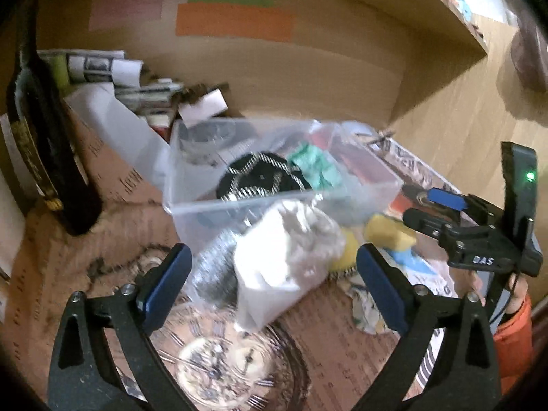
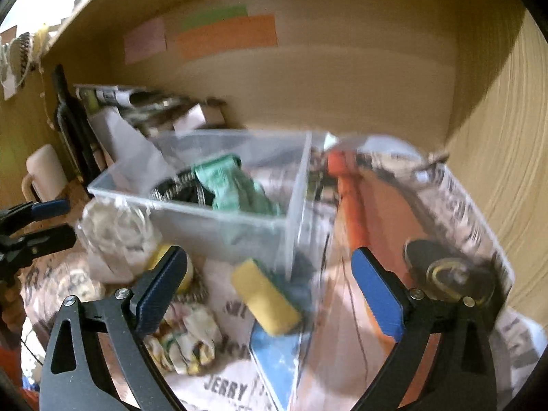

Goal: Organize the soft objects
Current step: 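Grasp the white drawstring bag with the left tool while the right tool grasps the yellow sponge, then carry the bag and sponge over the clear box and release both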

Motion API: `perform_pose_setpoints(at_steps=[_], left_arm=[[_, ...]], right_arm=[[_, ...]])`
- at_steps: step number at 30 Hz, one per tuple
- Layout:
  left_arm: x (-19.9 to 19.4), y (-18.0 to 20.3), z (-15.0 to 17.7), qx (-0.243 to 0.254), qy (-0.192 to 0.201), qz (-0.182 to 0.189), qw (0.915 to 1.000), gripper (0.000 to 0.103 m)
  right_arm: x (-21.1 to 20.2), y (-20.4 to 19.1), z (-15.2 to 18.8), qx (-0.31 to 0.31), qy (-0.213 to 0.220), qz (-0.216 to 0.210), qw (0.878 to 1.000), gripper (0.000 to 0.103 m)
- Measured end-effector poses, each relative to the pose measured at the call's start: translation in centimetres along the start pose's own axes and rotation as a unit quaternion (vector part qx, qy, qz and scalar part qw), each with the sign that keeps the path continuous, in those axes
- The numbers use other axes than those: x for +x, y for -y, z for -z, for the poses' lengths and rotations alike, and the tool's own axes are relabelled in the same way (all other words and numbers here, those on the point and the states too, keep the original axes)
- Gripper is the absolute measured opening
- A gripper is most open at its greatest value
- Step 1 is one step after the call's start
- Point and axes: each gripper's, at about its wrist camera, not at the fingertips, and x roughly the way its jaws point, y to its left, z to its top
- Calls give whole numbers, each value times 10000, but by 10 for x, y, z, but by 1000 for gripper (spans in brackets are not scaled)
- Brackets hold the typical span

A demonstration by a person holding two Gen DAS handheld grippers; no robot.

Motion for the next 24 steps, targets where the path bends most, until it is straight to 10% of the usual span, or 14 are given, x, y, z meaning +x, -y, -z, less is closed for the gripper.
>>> perform_pose_setpoints(at_steps=[6,11,17,24], left_arm=[[13,6,6,-69,-178,161,9997,84],[31,10,13,16,-353,28,9994,78],[45,6,21,-7,-450,-63,9990,47],[42,-1,22,-210,-407,74,9989,23]], right_arm=[[20,4,5,126,-351,-156,9992,92],[34,5,10,162,-641,-298,9974,67],[39,-1,15,34,-737,-477,9961,38],[26,-4,13,39,-408,-524,9978,30]])
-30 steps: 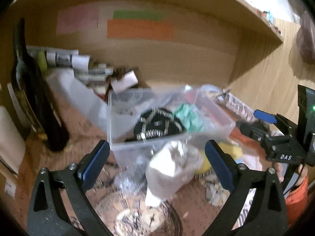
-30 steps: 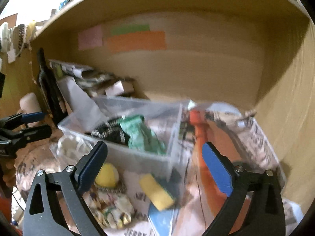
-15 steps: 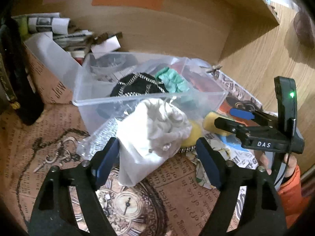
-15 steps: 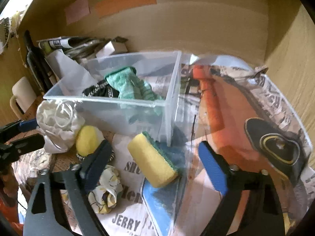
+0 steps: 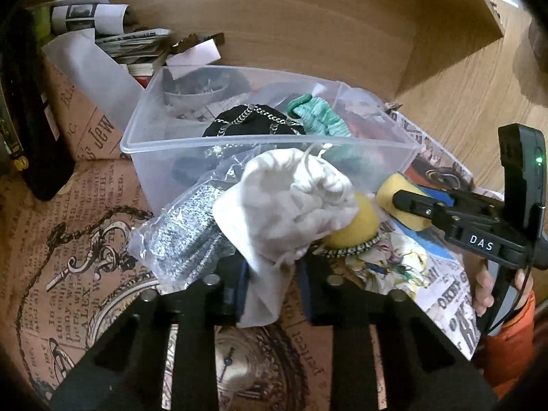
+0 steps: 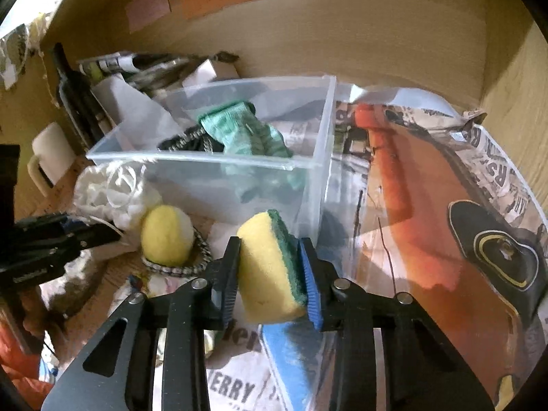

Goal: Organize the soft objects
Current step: 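Carry the bag and sponge over the clear box and release both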

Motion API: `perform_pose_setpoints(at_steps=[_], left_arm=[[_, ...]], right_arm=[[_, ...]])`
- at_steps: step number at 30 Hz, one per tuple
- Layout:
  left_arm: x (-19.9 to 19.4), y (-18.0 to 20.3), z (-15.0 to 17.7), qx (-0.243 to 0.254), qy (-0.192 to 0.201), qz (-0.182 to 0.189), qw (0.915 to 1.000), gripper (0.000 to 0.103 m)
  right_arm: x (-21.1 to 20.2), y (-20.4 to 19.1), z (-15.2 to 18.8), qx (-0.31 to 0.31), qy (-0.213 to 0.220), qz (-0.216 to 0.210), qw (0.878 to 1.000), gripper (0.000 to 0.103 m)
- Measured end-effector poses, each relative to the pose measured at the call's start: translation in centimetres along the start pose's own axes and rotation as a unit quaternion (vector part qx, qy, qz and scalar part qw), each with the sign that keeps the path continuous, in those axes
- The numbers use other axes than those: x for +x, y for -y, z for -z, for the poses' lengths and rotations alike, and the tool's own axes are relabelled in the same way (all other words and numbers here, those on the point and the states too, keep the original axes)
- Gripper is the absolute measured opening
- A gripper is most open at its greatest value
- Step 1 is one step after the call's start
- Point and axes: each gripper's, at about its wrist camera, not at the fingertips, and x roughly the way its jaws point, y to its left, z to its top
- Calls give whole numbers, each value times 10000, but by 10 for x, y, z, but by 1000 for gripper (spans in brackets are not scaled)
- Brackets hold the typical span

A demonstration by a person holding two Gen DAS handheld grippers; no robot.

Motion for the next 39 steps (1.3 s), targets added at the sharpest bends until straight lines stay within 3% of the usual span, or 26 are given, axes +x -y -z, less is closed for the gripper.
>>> perform_pose_setpoints(at_steps=[9,25,33,39], left_arm=[[-44,11,-5,158,525,11,9985,21],[-95,16,-67,345,1747,-283,9836,22],[-81,6,-84,170,1695,-462,9843,22],[-43,-12,-91,62,1237,-589,9905,22]], right_arm=[[-31,-17,-12,-203,540,86,9983,30],[-75,-43,-64,-431,1696,-33,9846,30],[-43,-48,-88,-526,1527,93,9868,31],[-8,-34,-91,-346,1098,230,9931,31]])
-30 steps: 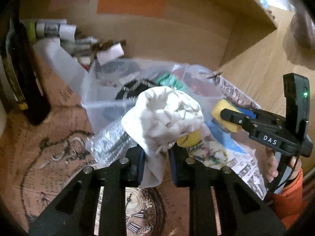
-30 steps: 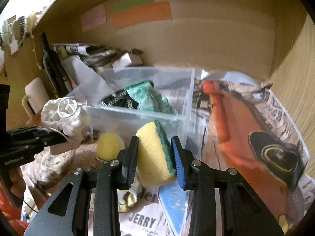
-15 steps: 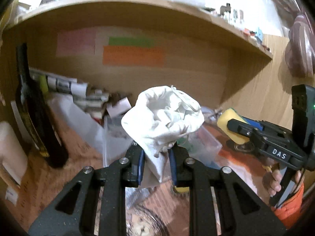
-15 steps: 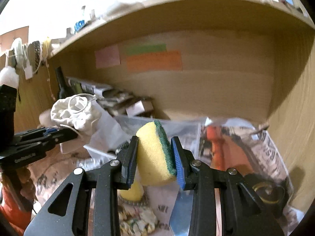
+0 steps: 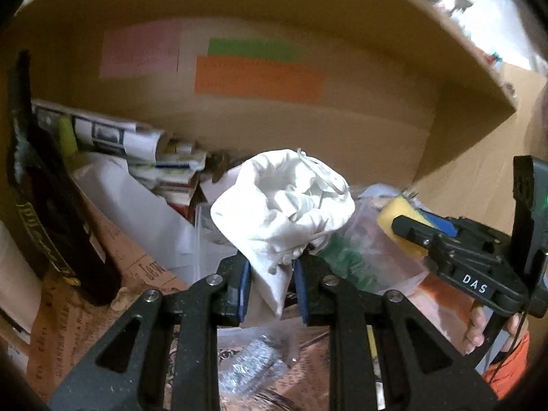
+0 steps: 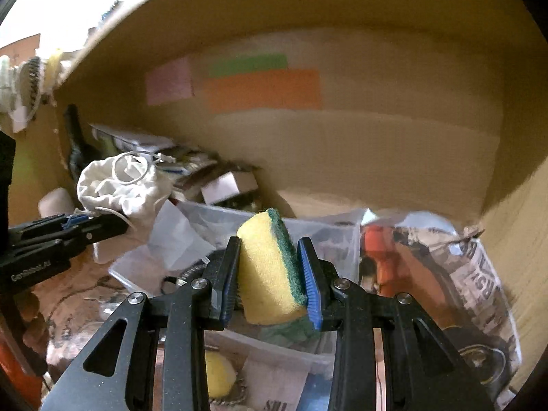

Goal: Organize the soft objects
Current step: 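Carry the bag and sponge over the clear box and release both, then grasp the bagged silver scrubber with the left tool while the right tool grasps the yellow felt ball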

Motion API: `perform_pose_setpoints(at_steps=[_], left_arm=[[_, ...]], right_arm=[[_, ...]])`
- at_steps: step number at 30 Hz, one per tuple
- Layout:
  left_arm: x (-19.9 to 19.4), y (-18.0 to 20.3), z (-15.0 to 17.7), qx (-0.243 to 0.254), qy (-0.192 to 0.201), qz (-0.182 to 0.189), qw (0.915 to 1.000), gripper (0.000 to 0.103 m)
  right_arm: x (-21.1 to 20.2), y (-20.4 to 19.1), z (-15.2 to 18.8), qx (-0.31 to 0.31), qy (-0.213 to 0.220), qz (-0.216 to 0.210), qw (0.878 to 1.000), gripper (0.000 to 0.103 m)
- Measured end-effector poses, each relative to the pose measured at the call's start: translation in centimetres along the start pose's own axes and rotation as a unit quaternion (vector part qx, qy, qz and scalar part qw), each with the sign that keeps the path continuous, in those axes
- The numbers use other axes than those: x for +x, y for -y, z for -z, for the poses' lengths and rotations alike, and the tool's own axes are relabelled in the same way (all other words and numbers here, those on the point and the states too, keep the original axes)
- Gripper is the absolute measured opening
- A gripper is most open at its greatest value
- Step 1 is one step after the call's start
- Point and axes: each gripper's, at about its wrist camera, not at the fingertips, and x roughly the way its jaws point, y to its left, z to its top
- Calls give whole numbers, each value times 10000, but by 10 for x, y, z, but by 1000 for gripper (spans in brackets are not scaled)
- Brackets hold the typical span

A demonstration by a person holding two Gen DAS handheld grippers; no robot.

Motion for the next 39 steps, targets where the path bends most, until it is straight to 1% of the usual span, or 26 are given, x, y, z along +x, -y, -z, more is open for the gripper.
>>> perform_pose_setpoints(at_steps=[4,6,8,15,17,18,19,20,21,22,23,25,27,29,30,31,32,35,37,39], left_arm=[[26,-6,3,64,-286,-192,9994,22],[35,-6,6,83,-401,-234,9989,22],[43,-6,8,112,-526,-237,9983,22],[54,-4,13,204,-608,-250,9976,22],[56,-2,15,238,-672,-244,9972,24],[58,-1,15,250,-714,-237,9969,28],[60,-1,15,242,-774,-224,9965,35],[60,-1,16,226,-800,-192,9964,38],[59,-1,17,205,-809,-167,9964,45],[58,-1,17,185,-791,-165,9966,51],[57,-1,17,177,-773,-170,9967,53],[54,-1,17,166,-740,-154,9970,56],[49,-2,16,144,-714,-100,9973,56],[42,-2,14,132,-650,-49,9978,59],[38,-1,13,130,-607,-32,9981,64],[31,-1,12,125,-529,-16,9985,69],[26,-1,11,127,-465,-9,9988,71],[10,1,11,173,-298,-24,9994,81],[0,1,11,176,-221,-49,9996,94],[-9,1,13,169,-132,-65,9997,97]], right_arm=[[14,8,5,85,-233,90,9997,31],[22,10,9,57,-340,226,9991,31],[28,12,11,58,-456,257,9986,31],[42,11,18,-47,-721,253,9971,33],[43,9,19,-75,-762,248,9968,34],[43,9,19,-74,-782,229,9966,35],[43,9,19,-69,-802,213,9965,39],[43,9,19,-61,-806,202,9965,47],[42,10,19,-44,-786,197,9967,51],[41,9,18,-36,-772,199,9968,58],[39,9,18,-42,-765,189,9969,63],[34,6,17,-66,-730,138,9972,68],[29,4,16,-102,-677,106,9976,70],[21,1,13,-141,-585,84,9982,72],[18,0,13,-145,-535,71,9984,74],[11,-1,12,-141,-453,51,9989,78],[7,-1,11,-139,-393,32,9991,81],[-9,-4,10,-198,-212,-55,9996,82],[-17,-6,10,-221,-135,-102,9996,82],[-24,-8,12,-226,-83,-156,9996,82]])
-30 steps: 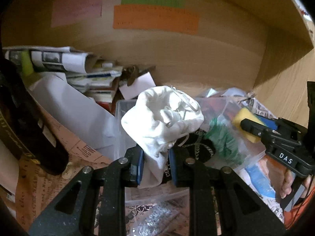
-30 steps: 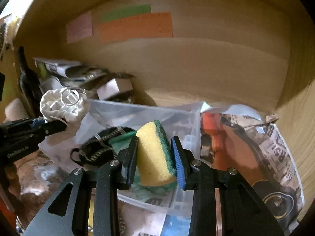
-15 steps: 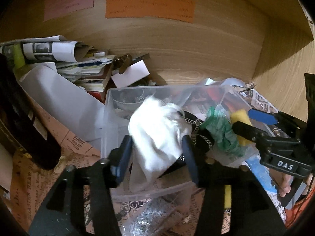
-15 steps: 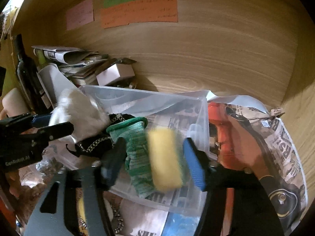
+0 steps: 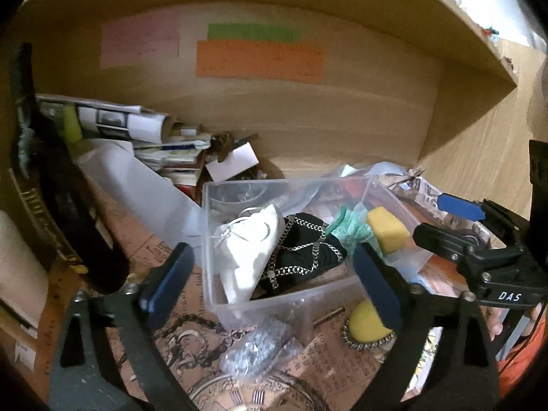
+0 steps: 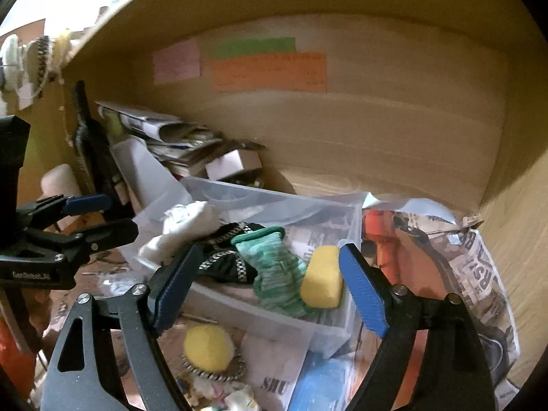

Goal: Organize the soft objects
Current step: 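Grasp the bagged silver scrubber with the left tool while the right tool grasps the yellow felt ball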

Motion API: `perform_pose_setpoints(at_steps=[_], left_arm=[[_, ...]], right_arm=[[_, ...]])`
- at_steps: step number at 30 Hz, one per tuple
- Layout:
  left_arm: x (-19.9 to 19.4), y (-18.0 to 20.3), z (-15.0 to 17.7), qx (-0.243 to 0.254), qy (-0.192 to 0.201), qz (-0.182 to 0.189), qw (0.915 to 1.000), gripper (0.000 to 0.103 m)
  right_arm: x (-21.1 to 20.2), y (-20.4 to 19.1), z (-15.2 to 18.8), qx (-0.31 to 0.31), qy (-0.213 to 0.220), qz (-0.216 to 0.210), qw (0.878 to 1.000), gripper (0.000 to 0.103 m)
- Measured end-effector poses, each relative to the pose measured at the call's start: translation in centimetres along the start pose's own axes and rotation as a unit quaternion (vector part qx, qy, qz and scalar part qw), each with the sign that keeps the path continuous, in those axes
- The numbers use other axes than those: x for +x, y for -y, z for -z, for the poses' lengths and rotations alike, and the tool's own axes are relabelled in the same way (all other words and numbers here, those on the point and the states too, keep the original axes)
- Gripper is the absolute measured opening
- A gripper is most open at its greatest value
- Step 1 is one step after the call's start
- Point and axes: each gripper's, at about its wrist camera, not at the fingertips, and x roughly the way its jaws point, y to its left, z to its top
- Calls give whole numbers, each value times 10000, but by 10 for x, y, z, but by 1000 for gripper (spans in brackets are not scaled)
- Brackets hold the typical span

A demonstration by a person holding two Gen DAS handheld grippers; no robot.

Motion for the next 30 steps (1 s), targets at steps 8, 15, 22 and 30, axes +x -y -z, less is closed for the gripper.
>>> perform_pose_setpoints(at_steps=[8,15,22,30], left_arm=[[-5,-4,25,53,-321,-73,9994,101],[18,-12,52,-87,-856,-44,9963,101],[41,-18,70,-180,-1262,1,9918,101],[47,-13,76,-65,-1321,165,9911,73]], right_arm=[[-1,-12,28,40,-299,-235,9993,82],[16,-24,50,49,-726,-429,9964,81],[32,-30,62,6,-1101,-546,9924,69],[43,-30,67,91,-1323,-737,9884,40]])
